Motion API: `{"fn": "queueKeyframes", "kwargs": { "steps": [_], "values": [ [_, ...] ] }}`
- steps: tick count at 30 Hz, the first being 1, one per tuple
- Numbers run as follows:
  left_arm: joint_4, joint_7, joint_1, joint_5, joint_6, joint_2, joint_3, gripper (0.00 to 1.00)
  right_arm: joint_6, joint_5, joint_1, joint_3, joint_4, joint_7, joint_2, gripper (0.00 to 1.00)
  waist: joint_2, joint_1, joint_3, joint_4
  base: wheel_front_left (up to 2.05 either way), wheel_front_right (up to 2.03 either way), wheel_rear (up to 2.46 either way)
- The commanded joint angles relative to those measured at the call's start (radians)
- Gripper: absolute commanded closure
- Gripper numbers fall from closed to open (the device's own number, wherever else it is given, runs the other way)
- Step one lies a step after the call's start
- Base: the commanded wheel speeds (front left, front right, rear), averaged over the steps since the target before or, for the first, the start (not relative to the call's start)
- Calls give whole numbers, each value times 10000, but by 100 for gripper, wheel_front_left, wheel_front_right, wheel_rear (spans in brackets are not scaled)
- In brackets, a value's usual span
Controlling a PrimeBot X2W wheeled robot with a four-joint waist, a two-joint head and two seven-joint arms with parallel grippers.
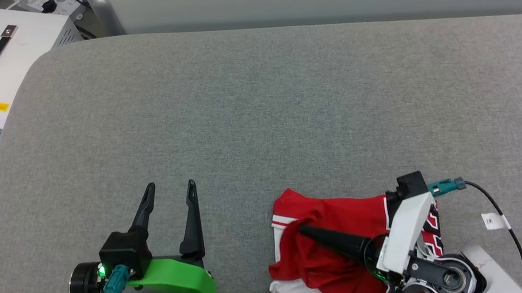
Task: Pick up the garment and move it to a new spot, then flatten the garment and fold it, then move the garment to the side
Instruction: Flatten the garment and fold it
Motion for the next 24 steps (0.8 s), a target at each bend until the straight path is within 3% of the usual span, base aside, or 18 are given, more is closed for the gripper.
{"fn": "queueKeyframes", "kwargs": {
  "steps": [1, 6, 12, 17, 24],
  "values": [
    [53, -97, -217, 39, -60, -25, 48, 0, 4, -14, -270, 82, -302, -189, -75, 0, 0, -1, -104, -127, 0, 0, 0],
    [119, -111, -169, 70, -113, -5, 56, 0, 4, -454, -345, 345, -1347, -1019, -478, 0, 0, -1, -328, -364, 0, 0, 0],
    [109, -118, -69, 113, -75, 52, 67, 0, 4, -3083, -334, 325, -1792, -3429, -1645, 0, 0, -1, -545, -600, 0, 0, 0],
    [90, -121, 27, 166, 67, 120, 130, 0, 4, -5718, -70, -710, -1442, -5455, -2108, 0, 0, -1, -656, -828, 0, 0, 0],
    [15, -125, 281, 258, 398, 241, 280, 0, 4, -8499, 583, -2320, -1600, -7192, -2039, 0, 0, -1, -814, -1296, 0, 0, 0]
  ]
}}
